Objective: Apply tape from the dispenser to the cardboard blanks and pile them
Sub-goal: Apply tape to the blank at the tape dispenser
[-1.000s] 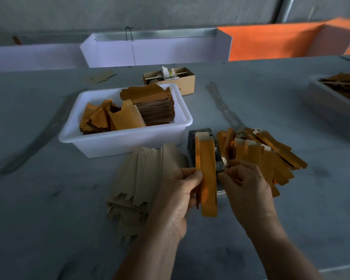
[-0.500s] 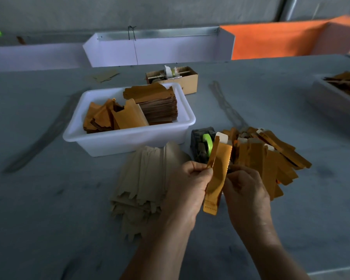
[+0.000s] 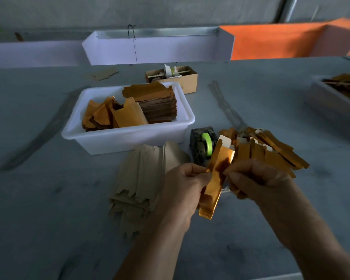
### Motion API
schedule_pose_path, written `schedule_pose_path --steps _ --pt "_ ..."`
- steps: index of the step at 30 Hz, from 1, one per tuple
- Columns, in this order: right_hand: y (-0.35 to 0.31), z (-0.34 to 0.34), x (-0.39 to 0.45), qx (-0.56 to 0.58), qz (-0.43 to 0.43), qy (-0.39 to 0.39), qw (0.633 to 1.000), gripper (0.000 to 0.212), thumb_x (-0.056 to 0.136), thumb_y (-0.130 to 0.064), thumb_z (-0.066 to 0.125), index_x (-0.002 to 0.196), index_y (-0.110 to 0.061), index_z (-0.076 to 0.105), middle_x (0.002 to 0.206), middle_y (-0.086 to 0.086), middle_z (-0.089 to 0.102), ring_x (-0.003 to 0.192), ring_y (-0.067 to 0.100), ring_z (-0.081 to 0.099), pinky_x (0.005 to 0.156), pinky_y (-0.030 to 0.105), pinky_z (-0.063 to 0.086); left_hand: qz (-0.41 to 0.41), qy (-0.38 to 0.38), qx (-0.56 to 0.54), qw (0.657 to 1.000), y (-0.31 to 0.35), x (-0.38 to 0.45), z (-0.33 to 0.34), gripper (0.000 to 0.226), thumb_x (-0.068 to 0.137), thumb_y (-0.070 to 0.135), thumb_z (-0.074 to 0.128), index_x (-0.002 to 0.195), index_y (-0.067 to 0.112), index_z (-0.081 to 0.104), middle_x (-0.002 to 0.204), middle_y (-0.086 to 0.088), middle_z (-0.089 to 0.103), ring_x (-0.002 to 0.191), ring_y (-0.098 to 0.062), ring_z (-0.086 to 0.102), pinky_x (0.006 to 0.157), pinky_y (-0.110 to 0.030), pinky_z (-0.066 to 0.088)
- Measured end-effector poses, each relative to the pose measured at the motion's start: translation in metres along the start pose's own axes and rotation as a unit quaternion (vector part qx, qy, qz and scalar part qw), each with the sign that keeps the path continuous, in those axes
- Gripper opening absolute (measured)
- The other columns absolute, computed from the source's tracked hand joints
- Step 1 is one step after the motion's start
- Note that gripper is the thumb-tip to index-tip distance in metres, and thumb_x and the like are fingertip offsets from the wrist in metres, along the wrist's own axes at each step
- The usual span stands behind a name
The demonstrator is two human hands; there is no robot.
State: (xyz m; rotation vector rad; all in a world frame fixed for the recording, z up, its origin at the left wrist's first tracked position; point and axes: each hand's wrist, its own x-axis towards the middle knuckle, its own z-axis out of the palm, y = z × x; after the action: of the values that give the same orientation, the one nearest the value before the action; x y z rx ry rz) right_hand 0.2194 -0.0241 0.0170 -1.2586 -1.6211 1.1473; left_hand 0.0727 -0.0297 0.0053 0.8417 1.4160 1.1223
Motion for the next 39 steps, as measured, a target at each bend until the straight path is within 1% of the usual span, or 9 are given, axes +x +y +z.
schedule_pose_path --steps 3,5,10,19,22,25,29,34,39 --pt "-0.005 0.005 0.001 -0.015 -0.015 -0.024 0.999 0.019 0.084 -0.01 0.059 0.081 -0.025 0.07 0.079 -0.011 0.069 0.073 0.001 0.062 0.058 0.013 0.047 -0.01 -0.004 -0.017 1.0 0.0 -0.004 -0.002 0.008 0.084 0.009 0.069 0.078 0.014 0.067 0.077 -0.004 0.072 0.07 -0.014 0.071 0.062 -0.022 0.057" --pt "-0.006 0.008 0.002 -0.036 -0.024 -0.027 0.999 0.022 0.085 -0.011 0.059 0.081 -0.029 0.07 0.08 -0.011 0.069 0.075 0.001 0.062 0.058 0.013 0.047 -0.007 -0.003 -0.016 1.0 -0.001 -0.006 -0.004 0.009 0.084 0.01 0.07 0.077 0.016 0.068 0.073 -0.001 0.072 0.07 -0.014 0.072 0.066 -0.024 0.058" --pt "-0.004 0.012 0.002 -0.067 -0.034 -0.012 0.997 0.036 0.081 -0.015 0.064 0.103 -0.043 0.056 0.078 -0.005 0.068 0.074 0.008 0.064 0.06 0.021 0.048 0.007 -0.026 -0.029 0.999 0.0 -0.011 -0.006 0.011 0.082 0.015 0.071 0.072 0.02 0.07 0.07 0.003 0.073 0.068 -0.011 0.072 0.061 -0.02 0.056" --pt "-0.002 0.015 0.005 -0.09 -0.017 0.055 0.994 0.024 0.077 -0.022 0.07 0.09 -0.025 0.05 0.073 -0.006 0.07 0.065 0.004 0.066 0.057 0.021 0.05 -0.001 -0.066 -0.053 0.996 0.003 -0.015 -0.007 0.011 0.086 0.008 0.066 0.078 0.011 0.072 0.078 -0.009 0.075 0.076 -0.021 0.073 0.068 -0.027 0.06" --pt "-0.004 0.016 0.005 -0.123 -0.018 0.056 0.991 0.024 0.078 -0.021 0.07 0.088 -0.026 0.049 0.069 -0.004 0.068 0.064 0.0 0.065 0.055 0.018 0.05 -0.012 -0.077 -0.063 0.995 0.003 -0.014 -0.009 0.01 0.085 0.016 0.068 0.08 0.008 0.072 0.081 -0.011 0.075 0.08 -0.024 0.073 0.076 -0.035 0.06" --pt "-0.006 0.018 0.005 -0.158 -0.026 0.054 0.986 0.024 0.079 -0.022 0.07 0.088 -0.026 0.048 0.069 -0.004 0.066 0.063 -0.001 0.063 0.053 0.015 0.05 0.0 -0.057 -0.044 0.997 -0.001 -0.015 -0.007 0.011 0.085 0.02 0.068 0.082 0.01 0.072 0.081 -0.01 0.075 0.079 -0.023 0.073 0.077 -0.035 0.059" --pt "-0.009 0.022 0.003 -0.194 -0.025 0.062 0.979 0.024 0.08 -0.025 0.069 0.092 -0.022 0.049 0.072 -0.006 0.065 0.062 0.0 0.063 0.053 0.011 0.048 0.019 -0.02 -0.032 0.999 -0.005 -0.013 -0.005 0.018 0.09 0.013 0.061 0.074 0.015 0.069 0.074 -0.005 0.073 0.071 -0.018 0.072 0.066 -0.026 0.058" --pt "-0.015 0.024 0.003 -0.229 -0.002 0.086 0.97 0.029 0.078 -0.031 0.07 0.094 -0.021 0.049 0.079 -0.008 0.065 0.069 0.002 0.063 0.052 0.012 0.045 0.092 0.021 0.0 0.996 -0.006 -0.018 0.0 0.023 0.09 0.011 0.061 0.07 0.019 0.069 0.066 0.001 0.071 0.064 -0.014 0.071 0.057 -0.019 0.054" --pt "-0.021 0.022 0.003 -0.288 0.005 0.096 0.953 0.034 0.074 -0.044 0.069 0.091 -0.025 0.048 0.073 -0.011 0.061 0.063 0.0 0.059 0.048 0.009 0.038 0.185 0.081 0.082 0.976 -0.009 -0.025 0.004 0.017 0.089 0.017 0.063 0.075 0.021 0.071 0.067 0.004 0.07 0.065 -0.013 0.069 0.062 -0.032 0.059"
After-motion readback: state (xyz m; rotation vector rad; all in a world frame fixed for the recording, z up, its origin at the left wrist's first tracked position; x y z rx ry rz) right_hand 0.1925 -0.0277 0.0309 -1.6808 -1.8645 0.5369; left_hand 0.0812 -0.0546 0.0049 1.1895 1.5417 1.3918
